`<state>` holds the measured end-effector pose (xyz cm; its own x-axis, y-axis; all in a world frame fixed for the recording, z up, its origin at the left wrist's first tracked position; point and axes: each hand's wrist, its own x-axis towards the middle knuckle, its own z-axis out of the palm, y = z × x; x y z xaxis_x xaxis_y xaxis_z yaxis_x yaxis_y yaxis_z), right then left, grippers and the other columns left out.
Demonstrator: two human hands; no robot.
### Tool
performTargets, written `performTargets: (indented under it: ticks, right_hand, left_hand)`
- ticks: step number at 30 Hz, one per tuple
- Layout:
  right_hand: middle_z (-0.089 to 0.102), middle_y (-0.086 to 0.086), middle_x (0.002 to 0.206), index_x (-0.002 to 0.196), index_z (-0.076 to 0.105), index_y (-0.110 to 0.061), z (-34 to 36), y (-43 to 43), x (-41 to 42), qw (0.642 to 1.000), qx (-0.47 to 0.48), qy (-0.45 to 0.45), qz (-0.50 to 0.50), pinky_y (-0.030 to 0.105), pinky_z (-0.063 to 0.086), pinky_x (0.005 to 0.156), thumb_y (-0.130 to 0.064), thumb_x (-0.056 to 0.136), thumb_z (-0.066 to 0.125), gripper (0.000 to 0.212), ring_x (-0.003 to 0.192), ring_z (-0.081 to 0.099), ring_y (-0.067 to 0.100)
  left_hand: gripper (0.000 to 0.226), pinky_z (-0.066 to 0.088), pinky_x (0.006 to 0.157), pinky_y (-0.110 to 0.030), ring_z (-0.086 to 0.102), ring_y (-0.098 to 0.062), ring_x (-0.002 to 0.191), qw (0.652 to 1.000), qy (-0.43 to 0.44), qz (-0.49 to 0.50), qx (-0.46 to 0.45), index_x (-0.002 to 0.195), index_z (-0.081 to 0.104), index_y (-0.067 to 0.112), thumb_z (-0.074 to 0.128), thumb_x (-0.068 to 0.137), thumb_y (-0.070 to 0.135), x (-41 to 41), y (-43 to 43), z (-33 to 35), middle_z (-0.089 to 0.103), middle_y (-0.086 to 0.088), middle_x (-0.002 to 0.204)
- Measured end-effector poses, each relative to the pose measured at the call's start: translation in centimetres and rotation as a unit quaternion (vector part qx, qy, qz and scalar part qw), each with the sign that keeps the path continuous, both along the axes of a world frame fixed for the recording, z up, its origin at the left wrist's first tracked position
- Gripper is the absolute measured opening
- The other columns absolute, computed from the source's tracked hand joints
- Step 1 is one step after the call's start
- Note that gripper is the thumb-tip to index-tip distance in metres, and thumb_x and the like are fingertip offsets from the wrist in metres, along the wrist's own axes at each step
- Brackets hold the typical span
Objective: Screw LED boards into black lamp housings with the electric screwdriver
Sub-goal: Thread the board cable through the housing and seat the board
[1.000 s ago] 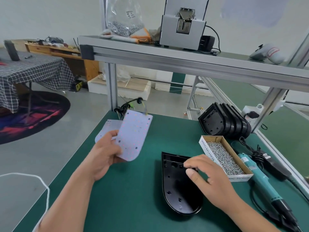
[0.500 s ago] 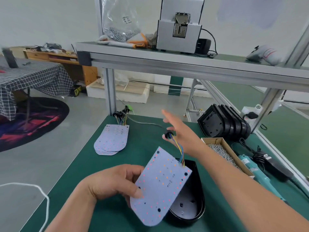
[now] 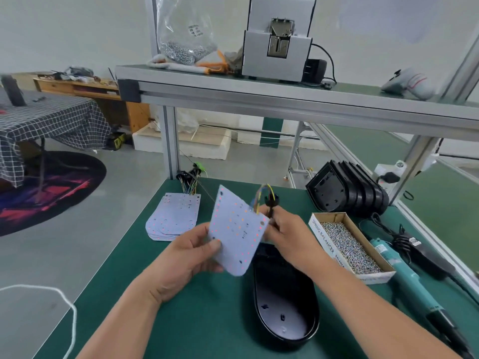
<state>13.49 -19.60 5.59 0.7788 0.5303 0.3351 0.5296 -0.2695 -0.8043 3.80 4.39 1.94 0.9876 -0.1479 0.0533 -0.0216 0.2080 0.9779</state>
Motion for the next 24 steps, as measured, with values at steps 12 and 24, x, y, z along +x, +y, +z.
performTargets:
  ticks: [12,24]
  right_hand:
    - [0.076,0.016,0.105,0.122,0.074,-0.008,-0.1,-1.6,-3.5,0.932,0.262,0.204,0.146,0.034,0.058,0.074,-0.021,0.105,0.052,0.031,0.085,0.071,0.027]
    - [0.061,0.011,0.147,0.136,0.069,-0.009,-0.5,4.5,3.2,0.959,-0.236,-0.127,0.089,0.030,0.029,0.124,0.010,0.088,0.044,0.058,0.139,0.049,0.017]
  left_hand:
    - [0.034,0.043,0.118,-0.053,0.061,-0.021,0.118,0.991,-0.084,0.060,0.086,0.126,0.069,0.008,0.064,0.099,0.028,0.4,-1.7,0.1,0.070,-0.018,0.128]
    - [0.019,0.046,0.085,-0.035,0.055,-0.029,0.092,0.925,-0.053,-0.222,-0.303,0.112,0.055,0.006,0.067,0.103,0.018,-0.5,-1.7,1.6,0.056,-0.011,0.100]
